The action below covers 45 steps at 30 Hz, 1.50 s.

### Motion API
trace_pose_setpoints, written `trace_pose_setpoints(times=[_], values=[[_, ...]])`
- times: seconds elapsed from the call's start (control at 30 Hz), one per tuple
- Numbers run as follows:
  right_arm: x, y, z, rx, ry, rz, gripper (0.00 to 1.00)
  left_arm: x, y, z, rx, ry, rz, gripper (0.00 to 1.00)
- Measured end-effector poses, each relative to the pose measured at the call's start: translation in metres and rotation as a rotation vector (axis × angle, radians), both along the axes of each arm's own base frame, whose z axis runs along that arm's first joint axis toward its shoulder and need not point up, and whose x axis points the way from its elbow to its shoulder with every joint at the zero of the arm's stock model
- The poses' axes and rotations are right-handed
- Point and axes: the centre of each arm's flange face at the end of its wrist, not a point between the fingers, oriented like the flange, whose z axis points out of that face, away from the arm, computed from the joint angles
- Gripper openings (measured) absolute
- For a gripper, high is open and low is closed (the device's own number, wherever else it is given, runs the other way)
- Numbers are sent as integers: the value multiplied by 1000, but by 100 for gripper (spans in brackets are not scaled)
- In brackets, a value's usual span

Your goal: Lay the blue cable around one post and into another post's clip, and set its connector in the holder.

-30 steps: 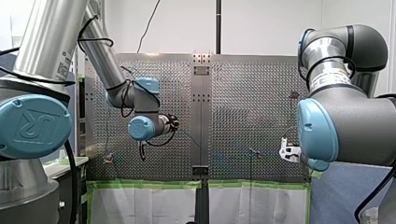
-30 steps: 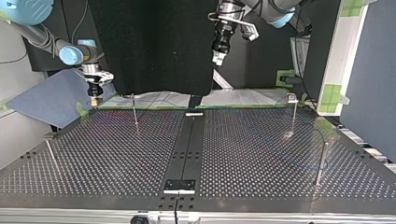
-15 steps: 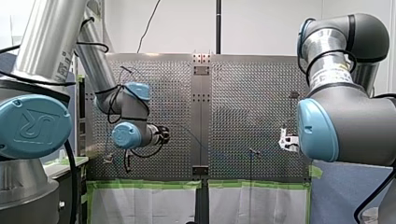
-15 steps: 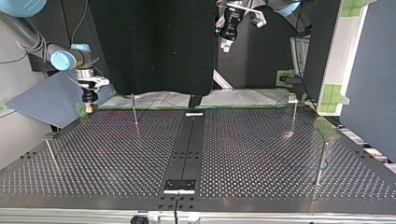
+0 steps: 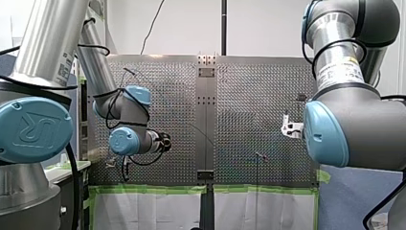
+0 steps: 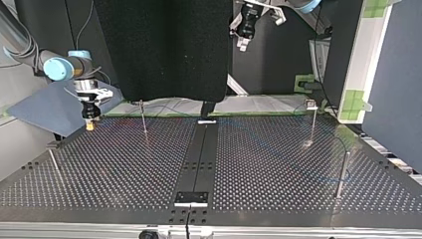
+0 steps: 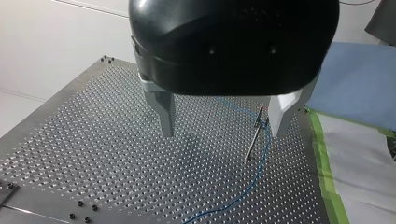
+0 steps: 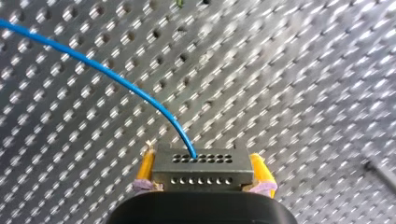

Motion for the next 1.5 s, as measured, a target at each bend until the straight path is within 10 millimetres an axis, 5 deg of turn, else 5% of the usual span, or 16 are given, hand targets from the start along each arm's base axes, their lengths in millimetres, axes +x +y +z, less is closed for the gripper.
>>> trace_pose_setpoints(times=[0.67, 1.5], values=[[44, 29, 101, -20, 1, 15, 0, 0, -1, 2, -6, -5, -2, 100], [26, 65, 206, -22, 4, -166, 0, 0, -2, 3, -8, -4, -17, 100]])
